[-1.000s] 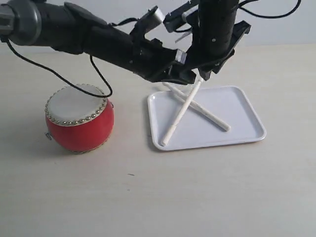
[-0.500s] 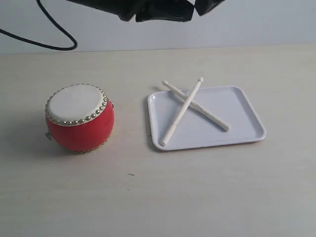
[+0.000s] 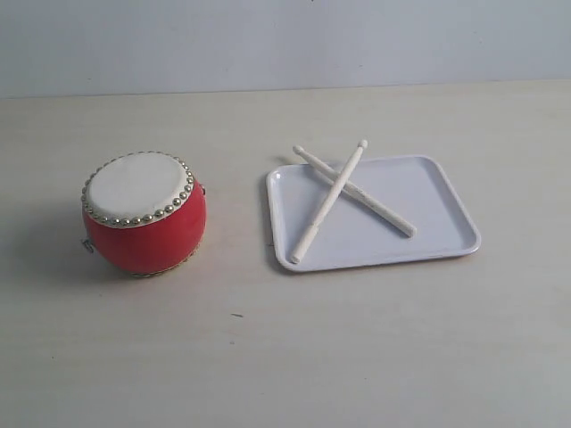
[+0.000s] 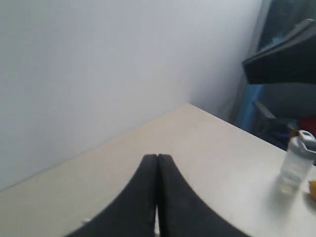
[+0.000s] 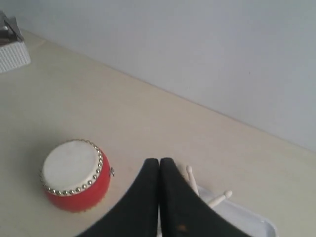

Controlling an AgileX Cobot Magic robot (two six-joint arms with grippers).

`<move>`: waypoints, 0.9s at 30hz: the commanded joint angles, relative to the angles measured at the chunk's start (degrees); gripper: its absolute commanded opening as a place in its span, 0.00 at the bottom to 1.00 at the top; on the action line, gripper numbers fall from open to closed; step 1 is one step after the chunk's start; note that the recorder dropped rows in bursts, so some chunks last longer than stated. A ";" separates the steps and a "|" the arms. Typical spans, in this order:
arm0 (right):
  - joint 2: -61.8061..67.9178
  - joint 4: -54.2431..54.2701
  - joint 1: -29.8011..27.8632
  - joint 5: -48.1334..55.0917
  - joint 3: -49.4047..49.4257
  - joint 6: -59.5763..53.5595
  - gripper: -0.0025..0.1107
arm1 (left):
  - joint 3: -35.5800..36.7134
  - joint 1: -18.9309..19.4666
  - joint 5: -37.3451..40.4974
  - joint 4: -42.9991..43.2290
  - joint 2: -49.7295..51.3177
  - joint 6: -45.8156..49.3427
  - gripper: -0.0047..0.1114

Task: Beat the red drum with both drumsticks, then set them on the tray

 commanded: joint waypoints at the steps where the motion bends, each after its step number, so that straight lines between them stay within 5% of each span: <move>1: -7.47 1.83 0.09 -8.38 7.35 -0.70 0.02 | 9.32 -0.15 -10.84 0.47 -10.93 1.79 0.04; 10: -24.75 4.00 0.09 -21.75 26.29 -0.70 0.02 | 26.93 -0.15 -23.57 -0.48 -29.38 2.00 0.04; 27: -49.96 4.26 0.09 -46.05 64.93 -0.70 0.02 | 49.90 -0.15 -29.08 -0.44 -47.73 -4.19 0.04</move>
